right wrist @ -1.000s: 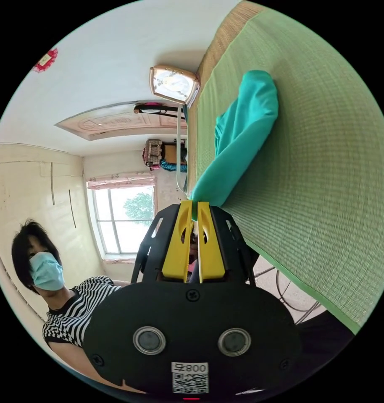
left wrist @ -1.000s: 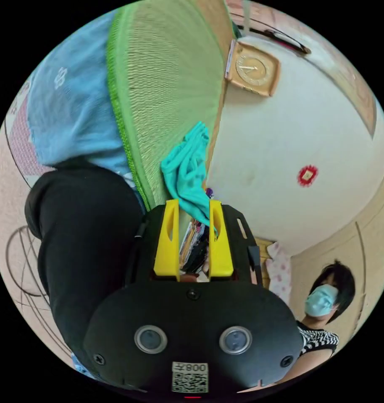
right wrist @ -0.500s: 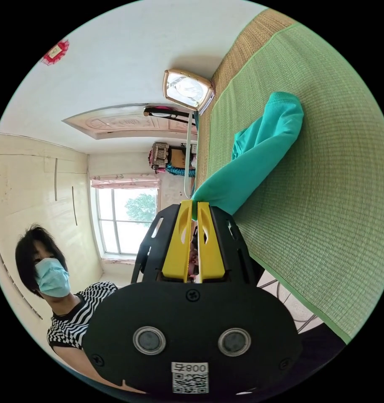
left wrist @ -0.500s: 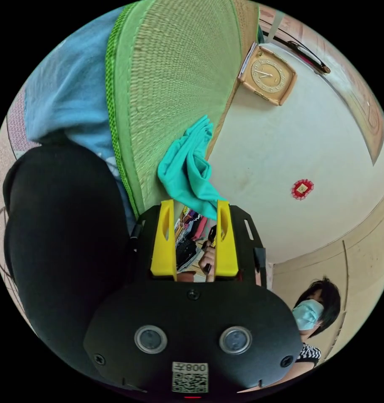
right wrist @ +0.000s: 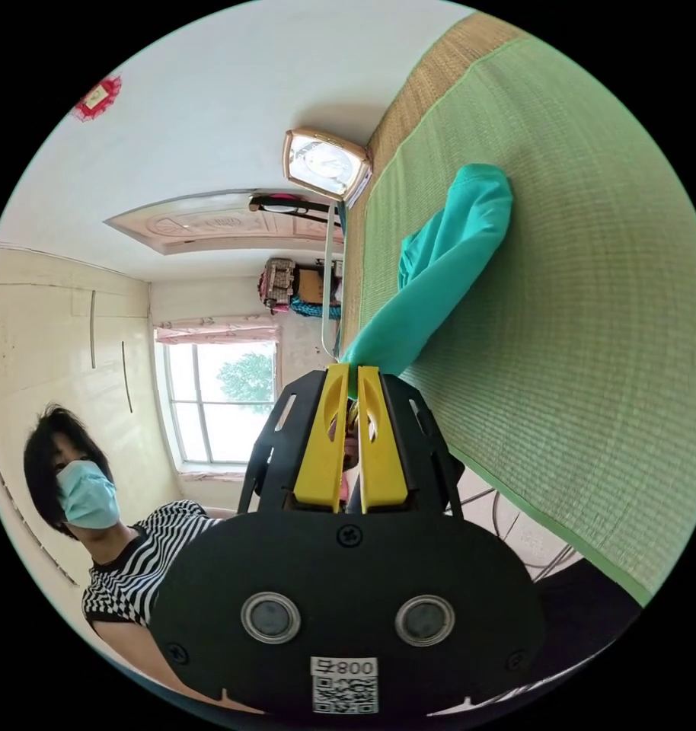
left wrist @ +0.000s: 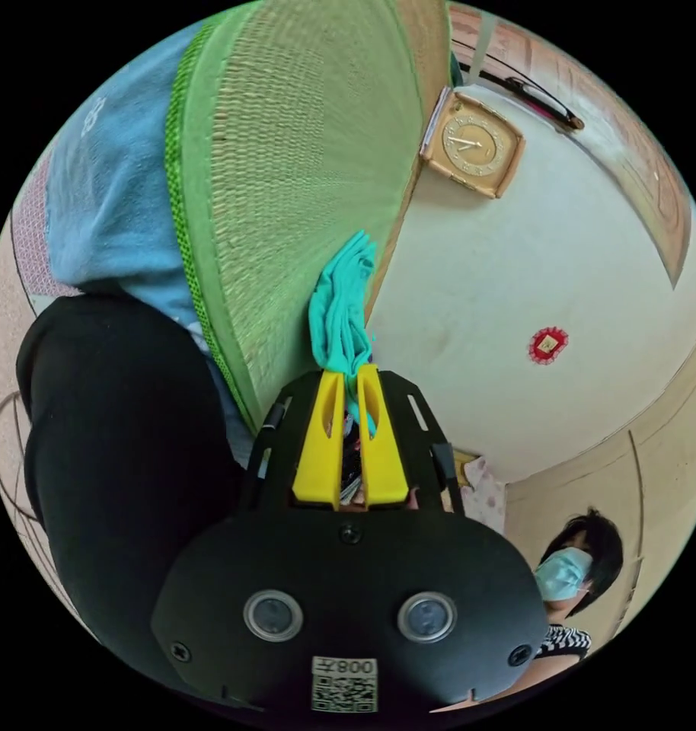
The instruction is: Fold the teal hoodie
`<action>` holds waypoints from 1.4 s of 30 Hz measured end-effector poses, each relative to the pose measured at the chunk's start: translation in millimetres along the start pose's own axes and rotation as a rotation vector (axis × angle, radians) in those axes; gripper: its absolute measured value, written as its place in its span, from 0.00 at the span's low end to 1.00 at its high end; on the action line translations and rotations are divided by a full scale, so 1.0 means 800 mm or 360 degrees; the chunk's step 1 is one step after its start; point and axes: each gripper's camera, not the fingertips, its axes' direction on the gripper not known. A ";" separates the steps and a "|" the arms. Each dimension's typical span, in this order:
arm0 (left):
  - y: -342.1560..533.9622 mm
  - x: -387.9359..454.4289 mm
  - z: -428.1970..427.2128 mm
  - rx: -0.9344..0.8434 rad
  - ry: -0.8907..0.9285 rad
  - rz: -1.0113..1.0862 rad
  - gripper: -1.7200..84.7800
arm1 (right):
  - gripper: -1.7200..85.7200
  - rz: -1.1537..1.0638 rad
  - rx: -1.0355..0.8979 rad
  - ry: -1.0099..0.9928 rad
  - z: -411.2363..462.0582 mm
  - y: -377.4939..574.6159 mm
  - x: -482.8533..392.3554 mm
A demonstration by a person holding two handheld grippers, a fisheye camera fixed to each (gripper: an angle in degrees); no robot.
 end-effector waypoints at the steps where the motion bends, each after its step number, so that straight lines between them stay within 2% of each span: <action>1: 0.008 0.006 0.011 -0.0045 -0.0021 0.0038 0.07 | 0.04 0.0023 0.0021 -0.0006 -0.011 0.016 0.002; 9: 0.077 0.069 0.098 -0.0373 0.0008 0.0385 0.06 | 0.04 0.0008 0.0122 -0.0135 -0.088 0.142 -0.023; 18: 0.136 0.147 0.302 -0.0716 0.0042 0.0717 0.06 | 0.04 -0.0212 0.0374 -0.0166 -0.206 0.253 -0.097; 27: 0.180 0.219 0.635 -0.0940 0.0021 0.0951 0.05 | 0.03 -0.0341 0.0693 0.0017 -0.407 0.238 -0.158; 34: 0.275 0.263 0.908 -0.1141 0.0118 0.1203 0.05 | 0.03 -0.0512 0.0926 0.0352 -0.612 0.244 -0.258; 39: 0.355 0.205 1.071 -0.1365 0.0051 0.1227 0.05 | 0.04 -0.0371 0.0996 0.0662 -0.713 0.303 -0.252; 42: 0.401 0.130 1.164 -0.1506 -0.0176 0.1203 0.05 | 0.04 -0.0070 0.0998 0.0774 -0.758 0.343 -0.186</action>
